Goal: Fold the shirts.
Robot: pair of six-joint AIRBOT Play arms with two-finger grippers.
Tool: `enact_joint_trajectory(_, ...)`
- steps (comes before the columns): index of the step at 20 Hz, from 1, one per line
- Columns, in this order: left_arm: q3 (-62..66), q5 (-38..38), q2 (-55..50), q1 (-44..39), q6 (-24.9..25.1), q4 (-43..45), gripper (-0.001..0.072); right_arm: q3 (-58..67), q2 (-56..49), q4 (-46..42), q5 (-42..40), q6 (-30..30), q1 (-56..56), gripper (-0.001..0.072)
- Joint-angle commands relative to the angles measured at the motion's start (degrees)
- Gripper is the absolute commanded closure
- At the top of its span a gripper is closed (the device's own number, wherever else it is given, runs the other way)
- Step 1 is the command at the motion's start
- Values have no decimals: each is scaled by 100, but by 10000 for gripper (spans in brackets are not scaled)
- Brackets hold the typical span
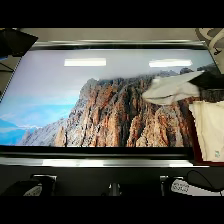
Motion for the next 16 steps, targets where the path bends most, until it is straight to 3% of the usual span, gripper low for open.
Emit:
enact_joint_trajectory(1,0,0,-46,-2,20,4,676,546,236,-243,472,234,-1329,696)
enact_joint_trajectory(5,0,0,-46,-2,22,4,676,802,348,-70,1005,422,-2319,696)
enact_joint_trajectory(10,0,26,-136,-2,256,4,677,844,660,-354,2533,396,-3106,695)
enact_joint_trajectory(14,-11,31,-343,-2,254,-2,677,632,973,-2769,2787,293,-2898,696)
enact_joint_trajectory(16,-57,31,-358,-44,256,0,677,107,1130,-3571,2791,269,-2627,696)
